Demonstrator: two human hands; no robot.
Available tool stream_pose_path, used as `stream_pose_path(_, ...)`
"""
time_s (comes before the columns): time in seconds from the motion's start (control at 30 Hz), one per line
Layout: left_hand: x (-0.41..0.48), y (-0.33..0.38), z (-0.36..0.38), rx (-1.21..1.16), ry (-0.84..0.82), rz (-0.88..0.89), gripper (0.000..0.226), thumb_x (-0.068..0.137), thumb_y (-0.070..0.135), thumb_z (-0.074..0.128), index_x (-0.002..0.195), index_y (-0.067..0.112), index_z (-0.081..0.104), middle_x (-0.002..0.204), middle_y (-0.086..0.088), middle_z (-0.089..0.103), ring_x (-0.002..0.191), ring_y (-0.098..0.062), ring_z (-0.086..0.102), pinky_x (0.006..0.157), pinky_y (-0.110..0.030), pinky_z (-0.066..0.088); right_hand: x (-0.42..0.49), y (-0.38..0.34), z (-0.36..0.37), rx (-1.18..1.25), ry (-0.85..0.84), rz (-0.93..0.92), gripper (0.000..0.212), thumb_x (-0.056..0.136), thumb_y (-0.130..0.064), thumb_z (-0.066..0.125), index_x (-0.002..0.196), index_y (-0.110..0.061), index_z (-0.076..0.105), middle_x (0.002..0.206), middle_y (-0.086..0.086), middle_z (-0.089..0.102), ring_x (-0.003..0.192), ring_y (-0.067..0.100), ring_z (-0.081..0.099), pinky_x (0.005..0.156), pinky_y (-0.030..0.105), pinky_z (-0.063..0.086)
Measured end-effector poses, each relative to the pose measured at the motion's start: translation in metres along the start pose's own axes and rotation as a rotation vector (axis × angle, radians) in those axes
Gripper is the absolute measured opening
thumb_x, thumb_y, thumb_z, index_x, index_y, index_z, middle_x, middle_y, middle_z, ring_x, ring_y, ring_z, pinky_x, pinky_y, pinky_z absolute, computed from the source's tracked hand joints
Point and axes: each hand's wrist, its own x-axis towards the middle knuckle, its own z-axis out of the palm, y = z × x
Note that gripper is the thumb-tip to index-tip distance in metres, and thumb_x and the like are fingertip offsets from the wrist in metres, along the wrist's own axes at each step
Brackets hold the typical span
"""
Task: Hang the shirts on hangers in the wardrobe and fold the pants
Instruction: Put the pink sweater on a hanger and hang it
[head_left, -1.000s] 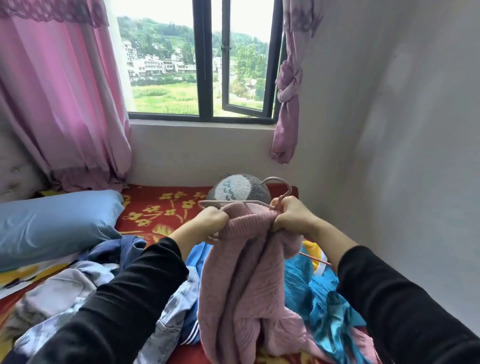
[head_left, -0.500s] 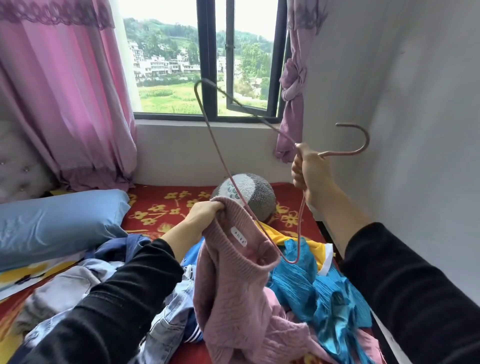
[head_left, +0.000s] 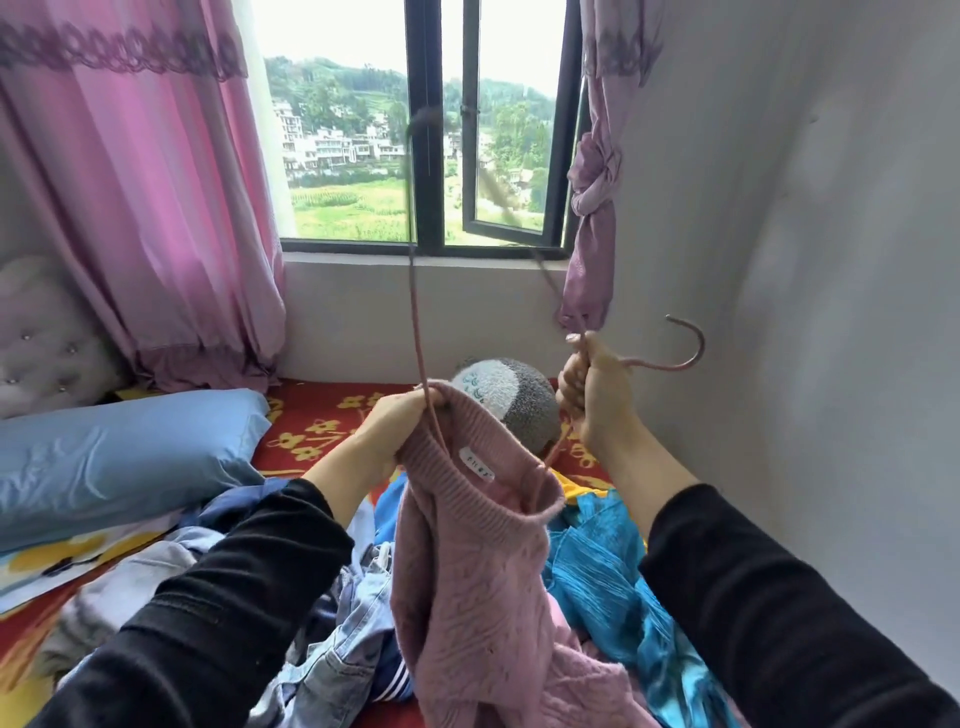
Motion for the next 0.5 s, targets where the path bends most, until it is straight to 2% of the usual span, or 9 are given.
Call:
stream_pose_path(0.03, 0.000, 0.006, -0.003, -0.043, 0.000, 0.000, 0.022, 0.084, 0.010, 0.060, 0.101, 0.000, 0.069, 0.095, -0.021, 0.069, 0.079, -0.031, 0.065, 0.087, -0.047, 0.053, -0.001, 0.008, -0.005, -0.070, 0.008, -0.009, 0.046, 0.089, -0.014, 0.050, 0.048, -0.016, 0.029, 0.036, -0.004, 0.023, 0.032, 0.011, 0.019, 0.036, 0.016, 0.017)
stream_pose_path(0.1, 0.000, 0.019, -0.011, -0.119, -0.005, 0.007, 0.020, 0.085, 0.010, 0.055, 0.100, 0.003, 0.067, 0.082, -0.016, 0.069, 0.064, -0.024, 0.066, 0.071, -0.038, 0.058, -0.002, 0.020, -0.015, -0.172, 0.017, -0.001, 0.046, 0.090, -0.013, 0.050, 0.048, -0.013, 0.032, 0.036, -0.003, 0.027, 0.031, 0.012, 0.021, 0.038, 0.015, 0.018)
stream_pose_path(0.13, 0.002, 0.026, -0.014, -0.139, -0.010, 0.012, 0.021, 0.085, 0.011, 0.054, 0.100, 0.005, 0.067, 0.082, -0.013, 0.069, 0.064, -0.023, 0.066, 0.069, -0.035, 0.057, -0.001, 0.023, -0.018, -0.206, 0.013, 0.011, 0.045, 0.090, -0.014, 0.050, 0.047, -0.013, 0.034, 0.037, -0.001, 0.029, 0.032, 0.012, 0.023, 0.039, 0.016, 0.018)
stream_pose_path(0.2, 0.002, 0.038, -0.019, -0.147, 0.002, 0.027, 0.028, 0.084, 0.013, 0.054, 0.109, 0.008, 0.066, 0.099, -0.015, 0.066, 0.081, -0.027, 0.064, 0.086, -0.042, 0.053, 0.002, 0.022, -0.023, -0.272, -0.011, 0.005, 0.044, 0.089, -0.015, 0.051, 0.047, -0.011, 0.038, 0.037, 0.000, 0.033, 0.034, 0.013, 0.026, 0.040, 0.018, 0.020)
stream_pose_path(0.27, 0.003, 0.049, -0.023, -0.175, 0.015, 0.038, 0.028, 0.084, 0.012, 0.052, 0.109, 0.013, 0.065, 0.109, -0.016, 0.061, 0.099, -0.033, 0.062, 0.100, -0.049, 0.047, 0.009, 0.017, -0.024, -0.355, -0.034, -0.046, 0.041, 0.086, -0.015, 0.053, 0.049, -0.005, 0.040, 0.037, 0.001, 0.034, 0.034, 0.014, 0.028, 0.039, 0.019, 0.023)
stream_pose_path(0.37, 0.006, 0.057, -0.029, -0.174, 0.053, 0.017, 0.027, 0.084, 0.013, 0.050, 0.106, 0.018, 0.065, 0.118, -0.016, 0.059, 0.117, -0.036, 0.056, 0.105, -0.053, 0.040, 0.018, 0.006, -0.020, -0.502, -0.077, -0.140, 0.032, 0.076, -0.022, 0.055, 0.055, 0.000, 0.048, 0.039, 0.005, 0.035, 0.038, 0.016, 0.029, 0.039, 0.022, 0.024)
stream_pose_path(0.43, 0.010, 0.059, -0.035, -0.195, 0.082, 0.017, 0.023, 0.087, 0.012, 0.045, 0.096, 0.017, 0.065, 0.103, -0.016, 0.062, 0.104, -0.033, 0.059, 0.101, -0.048, 0.045, 0.023, 0.000, -0.020, -0.574, -0.100, -0.183, 0.035, 0.074, -0.023, 0.054, 0.052, 0.003, 0.047, 0.042, 0.006, 0.036, 0.041, 0.018, 0.029, 0.041, 0.025, 0.025)
stream_pose_path(0.5, 0.012, 0.062, -0.038, -0.226, 0.081, 0.011, 0.023, 0.088, 0.012, 0.041, 0.080, 0.019, 0.062, 0.078, -0.005, 0.057, 0.078, -0.023, 0.056, 0.080, -0.036, 0.049, 0.028, -0.006, -0.021, -0.613, -0.120, -0.217, 0.042, 0.077, -0.019, 0.055, 0.051, 0.010, 0.041, 0.048, 0.009, 0.036, 0.046, 0.020, 0.027, 0.044, 0.027, 0.024)
